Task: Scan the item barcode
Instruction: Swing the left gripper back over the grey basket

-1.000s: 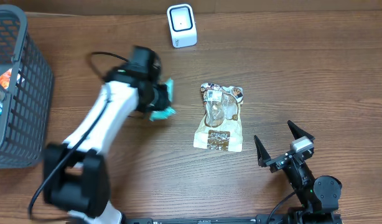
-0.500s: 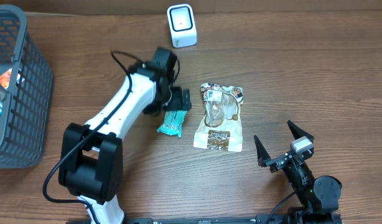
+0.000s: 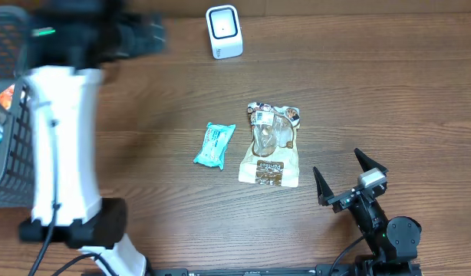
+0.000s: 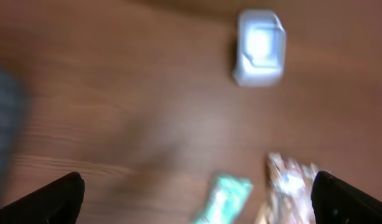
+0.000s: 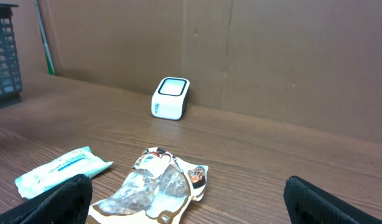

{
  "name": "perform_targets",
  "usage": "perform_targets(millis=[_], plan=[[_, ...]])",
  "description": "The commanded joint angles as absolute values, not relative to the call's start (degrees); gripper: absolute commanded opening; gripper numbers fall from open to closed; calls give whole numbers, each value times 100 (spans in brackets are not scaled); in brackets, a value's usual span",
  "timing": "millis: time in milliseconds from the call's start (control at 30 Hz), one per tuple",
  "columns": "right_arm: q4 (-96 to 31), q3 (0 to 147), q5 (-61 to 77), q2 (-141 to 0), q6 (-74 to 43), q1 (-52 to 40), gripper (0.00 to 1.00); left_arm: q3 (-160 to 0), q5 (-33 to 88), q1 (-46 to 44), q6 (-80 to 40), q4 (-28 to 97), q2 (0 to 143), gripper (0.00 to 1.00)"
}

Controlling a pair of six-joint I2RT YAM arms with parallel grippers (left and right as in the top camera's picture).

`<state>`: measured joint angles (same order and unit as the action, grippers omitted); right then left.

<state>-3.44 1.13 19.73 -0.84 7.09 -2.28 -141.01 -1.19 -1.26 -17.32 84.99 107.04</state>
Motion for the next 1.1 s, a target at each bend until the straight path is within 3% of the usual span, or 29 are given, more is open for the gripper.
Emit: perform_targets(millis=[0,200,333,833,1067], plan=[[-307,45,2005,-16,668,-222,100,-14571,-351,869,-1599,8764,10562,100],[-307,45,2005,-16,668,-222,100,-14169,-360,2836,-2303,8877,10586,100],[-307,45,2005,-16,668,-222,100,-13515,-357,3590,-2554,8355,10589,99],[-305,45,2005,-16,668,-222,100,-10613,-615,4128,-843,5352,10696,100],[-305,45,2005,-16,668,-222,100,-10501,-440,4246,196,4888,11212,100]])
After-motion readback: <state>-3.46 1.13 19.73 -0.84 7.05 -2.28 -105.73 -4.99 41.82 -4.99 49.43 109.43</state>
